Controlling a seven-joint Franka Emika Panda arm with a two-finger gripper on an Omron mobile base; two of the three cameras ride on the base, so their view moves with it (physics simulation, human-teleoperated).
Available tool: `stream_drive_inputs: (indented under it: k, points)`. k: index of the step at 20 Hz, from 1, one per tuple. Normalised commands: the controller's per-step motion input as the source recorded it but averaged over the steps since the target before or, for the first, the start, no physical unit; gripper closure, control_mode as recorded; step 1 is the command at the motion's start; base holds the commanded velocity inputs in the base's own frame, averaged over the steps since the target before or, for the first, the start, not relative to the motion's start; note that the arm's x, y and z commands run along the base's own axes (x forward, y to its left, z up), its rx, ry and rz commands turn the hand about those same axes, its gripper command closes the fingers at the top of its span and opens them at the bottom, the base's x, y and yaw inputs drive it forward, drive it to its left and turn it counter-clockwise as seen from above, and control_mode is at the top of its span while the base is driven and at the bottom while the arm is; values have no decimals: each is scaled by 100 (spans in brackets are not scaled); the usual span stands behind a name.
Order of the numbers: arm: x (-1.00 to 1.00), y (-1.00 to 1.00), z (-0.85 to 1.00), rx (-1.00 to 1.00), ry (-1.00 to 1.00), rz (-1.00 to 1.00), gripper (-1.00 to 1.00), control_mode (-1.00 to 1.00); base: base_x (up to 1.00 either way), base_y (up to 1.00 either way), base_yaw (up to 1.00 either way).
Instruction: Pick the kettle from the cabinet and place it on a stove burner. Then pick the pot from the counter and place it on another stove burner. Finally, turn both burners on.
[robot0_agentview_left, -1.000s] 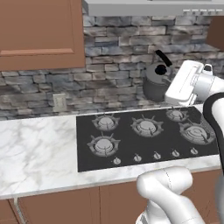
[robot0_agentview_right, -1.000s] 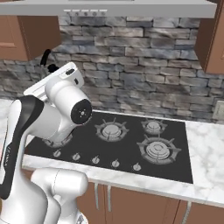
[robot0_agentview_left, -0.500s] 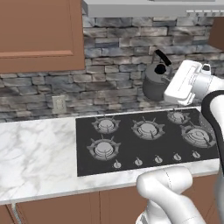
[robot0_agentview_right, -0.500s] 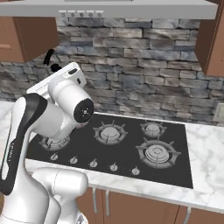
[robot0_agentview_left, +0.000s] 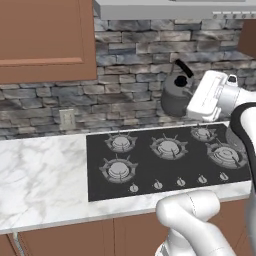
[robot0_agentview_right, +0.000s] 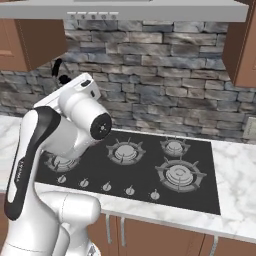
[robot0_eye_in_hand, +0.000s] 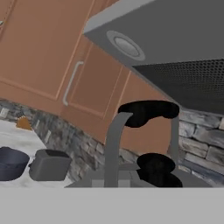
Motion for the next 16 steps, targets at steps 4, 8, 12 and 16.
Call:
stream_drive_inputs:
  k: [4,8,12,16]
  points:
    - [7,0,-5,0,0,13,100,-100,0,0,0]
    - [17,1,-4,0,1,12,100,-100,0,0,0]
    - [26,1,-11,0,4,12,100,-100,0,0,0]
    - [28,0,-20,0,6,12,100,-100,0,0,0]
